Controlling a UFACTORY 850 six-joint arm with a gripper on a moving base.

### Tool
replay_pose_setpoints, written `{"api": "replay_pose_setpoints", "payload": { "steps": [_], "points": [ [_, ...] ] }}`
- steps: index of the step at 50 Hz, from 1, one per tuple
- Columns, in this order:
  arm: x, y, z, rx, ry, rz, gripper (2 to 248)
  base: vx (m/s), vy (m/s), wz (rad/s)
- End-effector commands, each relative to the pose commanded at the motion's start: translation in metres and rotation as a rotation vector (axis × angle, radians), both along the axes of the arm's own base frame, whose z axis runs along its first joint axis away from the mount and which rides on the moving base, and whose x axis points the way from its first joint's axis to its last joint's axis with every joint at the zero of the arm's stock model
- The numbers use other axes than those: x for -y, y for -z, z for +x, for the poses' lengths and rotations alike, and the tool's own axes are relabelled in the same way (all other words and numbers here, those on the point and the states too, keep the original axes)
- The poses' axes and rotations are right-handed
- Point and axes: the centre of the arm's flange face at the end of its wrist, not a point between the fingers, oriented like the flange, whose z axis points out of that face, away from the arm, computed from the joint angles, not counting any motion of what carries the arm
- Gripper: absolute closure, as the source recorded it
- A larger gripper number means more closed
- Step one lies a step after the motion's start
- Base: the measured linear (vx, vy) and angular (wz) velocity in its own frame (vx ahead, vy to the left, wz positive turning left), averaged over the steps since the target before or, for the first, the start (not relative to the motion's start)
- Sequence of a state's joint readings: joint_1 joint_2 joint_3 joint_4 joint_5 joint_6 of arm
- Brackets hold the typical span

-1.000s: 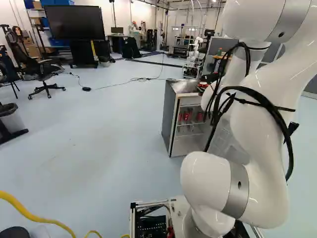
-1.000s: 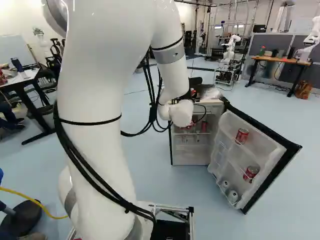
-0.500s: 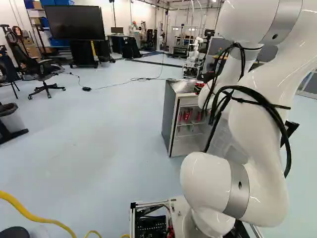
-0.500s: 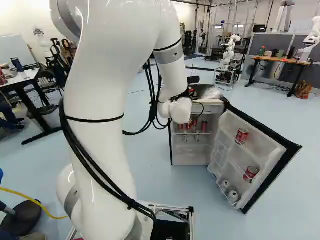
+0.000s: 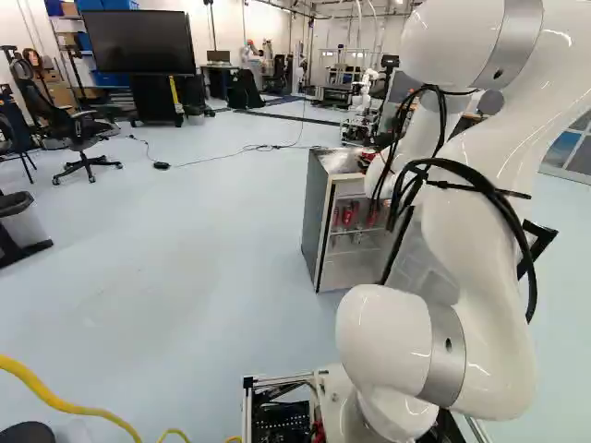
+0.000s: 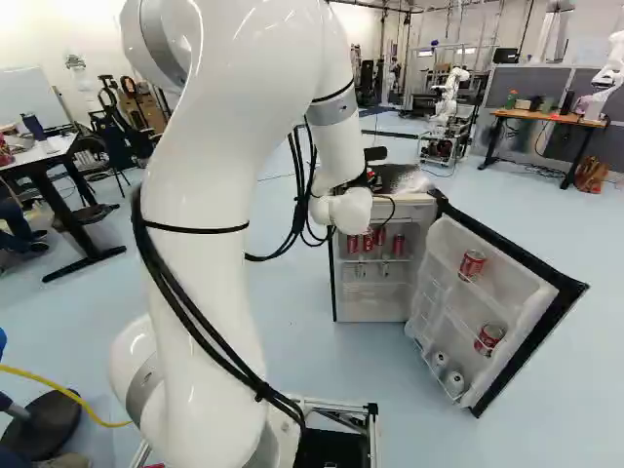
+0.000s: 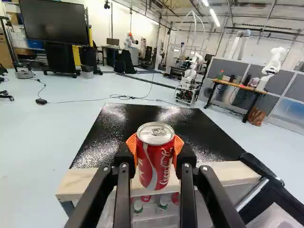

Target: Grab a drink from the fridge

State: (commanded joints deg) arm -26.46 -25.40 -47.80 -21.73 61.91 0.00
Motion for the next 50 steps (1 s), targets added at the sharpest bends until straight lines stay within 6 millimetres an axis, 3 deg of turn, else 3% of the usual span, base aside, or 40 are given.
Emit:
{"api": "replay_pose_setpoints", "payload": {
  "steps": [50],
  "points": [
    [0.002,0.01,0.056,0.008,0.083,0.046,156,0.0,0.0,0.0]
  ]
}}
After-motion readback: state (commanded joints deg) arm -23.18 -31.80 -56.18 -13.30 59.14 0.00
